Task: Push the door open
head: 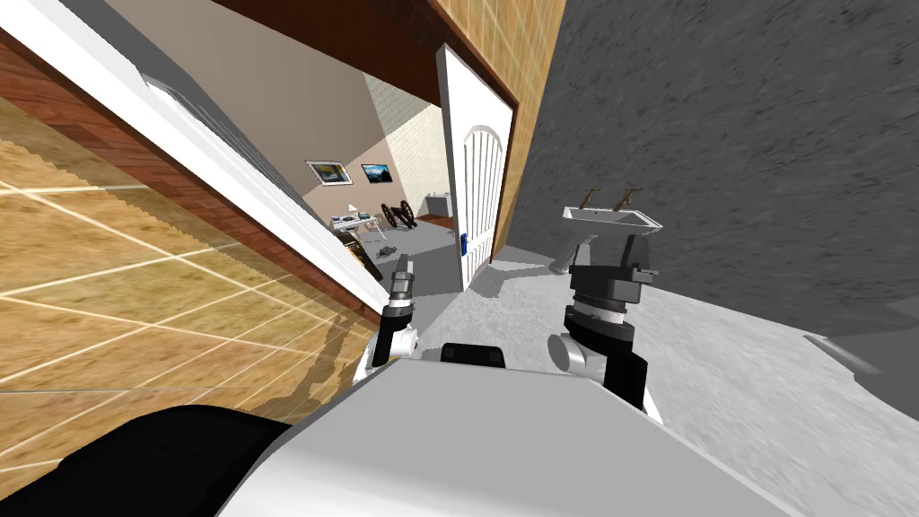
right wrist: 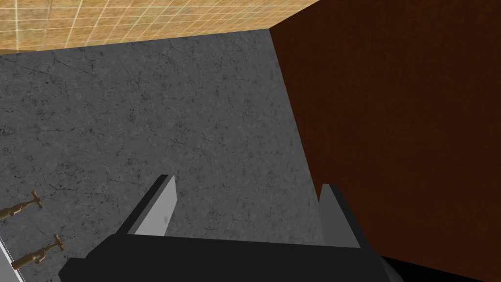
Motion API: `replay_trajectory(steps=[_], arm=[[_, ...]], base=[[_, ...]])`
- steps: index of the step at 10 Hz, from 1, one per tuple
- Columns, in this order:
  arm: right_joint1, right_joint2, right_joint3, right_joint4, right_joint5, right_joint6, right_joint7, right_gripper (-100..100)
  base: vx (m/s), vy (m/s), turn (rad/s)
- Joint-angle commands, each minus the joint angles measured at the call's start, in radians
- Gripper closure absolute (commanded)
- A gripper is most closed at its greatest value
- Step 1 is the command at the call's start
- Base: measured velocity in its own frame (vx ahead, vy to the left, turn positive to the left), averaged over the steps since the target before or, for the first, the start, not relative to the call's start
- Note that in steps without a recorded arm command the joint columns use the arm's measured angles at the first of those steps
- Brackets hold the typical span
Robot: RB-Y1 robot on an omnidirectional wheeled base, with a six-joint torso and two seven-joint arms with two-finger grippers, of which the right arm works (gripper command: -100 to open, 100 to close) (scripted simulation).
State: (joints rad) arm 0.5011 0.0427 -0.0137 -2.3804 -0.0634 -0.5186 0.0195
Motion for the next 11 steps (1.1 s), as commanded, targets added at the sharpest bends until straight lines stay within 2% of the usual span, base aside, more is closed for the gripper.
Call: replay_trajectory(steps=[1,5,11], arm=[[-0.019,-0.007,0.008,0.033,0.001,0.0,-0.004,-100],[-0.065,-0.022,0.026,0.111,0.004,0.0,-0.015,-100],[-0.171,-0.049,0.067,0.287,0.01,-0.001,-0.038,-100]], base=[[0.044,-0.023,0.047],[0.082,-0.043,0.043],[0.086,-0.054,0.063]])
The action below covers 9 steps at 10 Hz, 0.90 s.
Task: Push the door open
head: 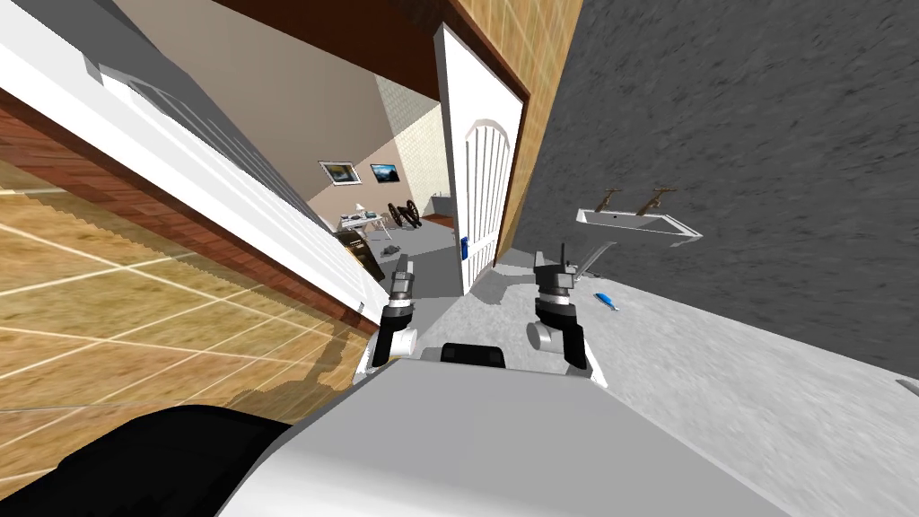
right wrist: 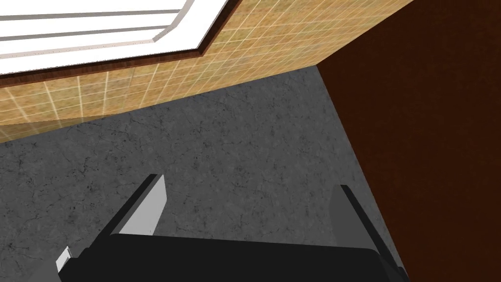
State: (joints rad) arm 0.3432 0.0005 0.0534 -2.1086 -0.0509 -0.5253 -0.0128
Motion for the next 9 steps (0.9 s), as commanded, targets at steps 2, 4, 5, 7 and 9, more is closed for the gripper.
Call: replay_trajectory(steps=[2,4,5,7,9], arm=[[-0.035,-0.011,0.008,0.057,-0.001,0.005,-0.011,-100],[-0.08,-0.018,0.026,0.131,0.002,0.005,-0.021,-100],[-0.103,-0.022,0.035,0.158,0.003,0.005,-0.026,-100],[-0.128,-0.025,0.045,0.208,0.005,0.005,-0.032,-100],[-0.153,-0.028,0.055,0.26,0.006,0.005,-0.037,-100]], base=[[0.067,-0.062,0.044],[0.075,-0.05,0.07],[0.082,-0.082,0.08],[0.051,-0.053,0.036],[0.06,-0.059,0.066]])
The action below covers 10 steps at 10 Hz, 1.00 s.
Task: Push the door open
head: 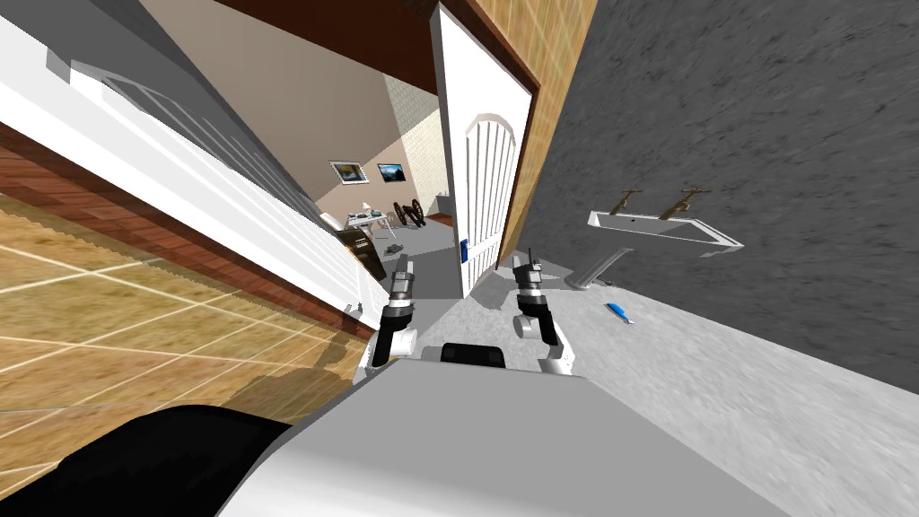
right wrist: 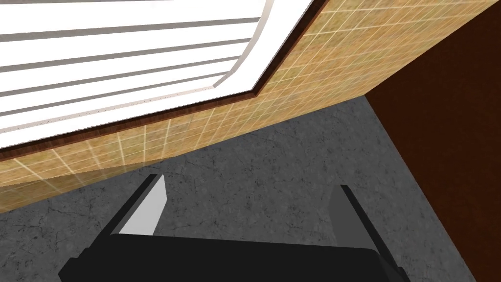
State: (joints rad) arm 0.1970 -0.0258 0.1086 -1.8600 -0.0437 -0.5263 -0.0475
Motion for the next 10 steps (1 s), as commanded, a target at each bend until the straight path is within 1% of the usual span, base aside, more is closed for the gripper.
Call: replay_trajectory(steps=[1,2,3,4,5,6,7,8,9,10], arm=[[-0.032,-0.005,0.009,0.05,0.001,0.005,-0.008,-100],[-0.058,-0.008,0.02,0.082,0.002,0.005,-0.014,-100],[-0.058,-0.008,0.02,0.099,0.002,0.005,-0.014,-100],[-0.085,-0.01,0.03,0.137,0.004,0.005,-0.02,-100],[-0.085,-0.01,0.03,0.144,0.004,0.005,-0.02,-100],[-0.112,-0.012,0.04,0.181,0.006,0.005,-0.026,-100],[-0.112,-0.012,0.04,0.19,0.006,0.005,-0.026,-100],[-0.139,-0.013,0.051,0.227,0.007,0.005,-0.032,-100],[-0.139,-0.013,0.051,0.236,0.007,0.005,-0.032,-100],[-0.166,-0.014,0.062,0.275,0.009,0.005,-0.038,-100]], base=[[0.063,-0.057,0.045],[0.08,-0.076,0.095],[0.055,-0.058,0.041],[0.04,-0.054,0.06],[0.033,-0.043,0.033],[0.046,-0.043,0.042],[0.04,-0.036,0.038],[0.047,-0.061,0.058],[0.044,-0.054,0.038],[0.045,-0.058,0.061]])
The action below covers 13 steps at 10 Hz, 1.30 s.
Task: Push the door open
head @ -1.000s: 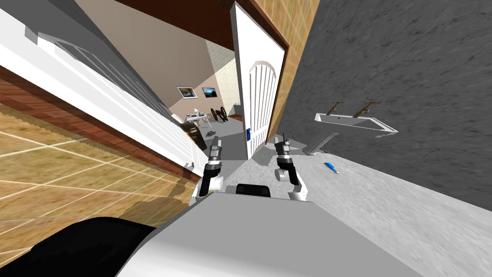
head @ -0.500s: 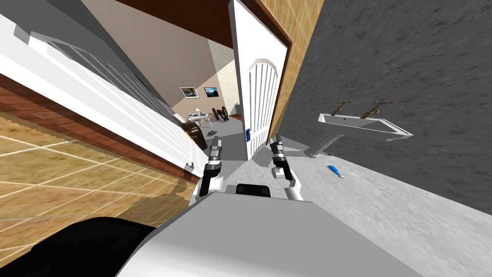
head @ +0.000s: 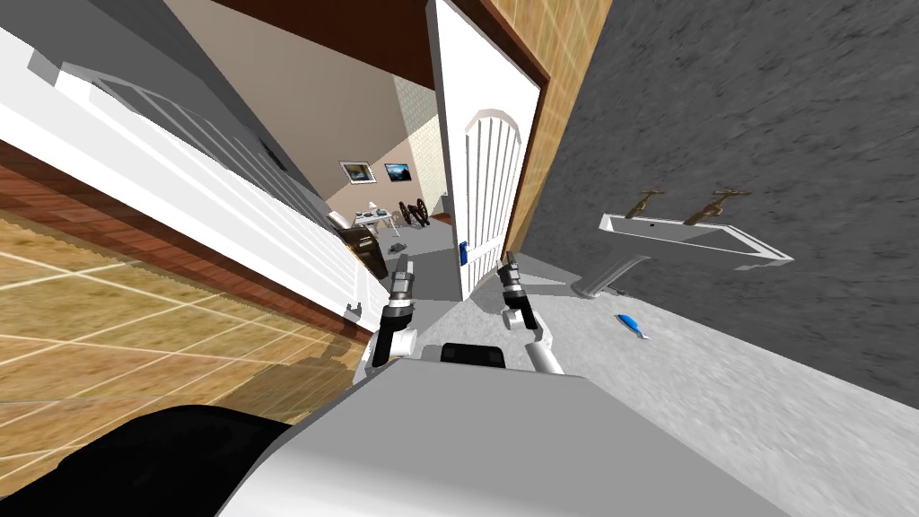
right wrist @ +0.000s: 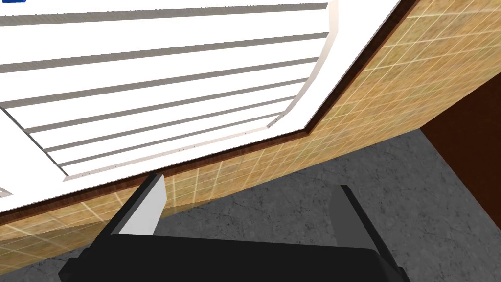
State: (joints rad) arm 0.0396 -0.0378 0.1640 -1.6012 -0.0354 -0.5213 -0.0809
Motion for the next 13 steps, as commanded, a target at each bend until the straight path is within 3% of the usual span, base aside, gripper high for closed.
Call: replay_trajectory(steps=[1,2,3,4,6,7,10,11,12,13], arm=[[-0.036,-0.003,0.017,0.05,0.002,-0.001,-0.011,-100],[-0.036,-0.003,0.017,0.071,0.002,-0.001,-0.011,-100],[-0.064,-0.004,0.028,0.102,0.004,-0.001,-0.017,-100],[-0.064,-0.004,0.028,0.118,0.004,-0.001,-0.017,-100],[-0.118,-0.003,0.049,0.188,0.007,-0.001,-0.029,-100],[-0.118,-0.003,0.049,0.212,0.007,-0.001,-0.029,-100],[-0.2,0.0,0.081,0.329,0.012,-0.002,-0.047,-100],[-0.2,0.0,0.081,0.351,0.012,-0.002,-0.047,-100],[-0.227,0.001,0.092,0.386,0.014,-0.002,-0.053,-100],[-0.227,0.001,0.092,0.396,0.014,-0.002,-0.053,-100]], base=[[0.065,-0.076,0.096],[0.056,-0.056,0.046],[0.052,-0.065,0.047],[0.038,-0.057,0.043],[0.054,-0.066,0.076],[0.049,-0.063,0.046],[0.053,-0.079,0.083],[0.061,-0.083,0.037],[0.058,-0.069,0.05],[0.039,-0.049,0.038]])
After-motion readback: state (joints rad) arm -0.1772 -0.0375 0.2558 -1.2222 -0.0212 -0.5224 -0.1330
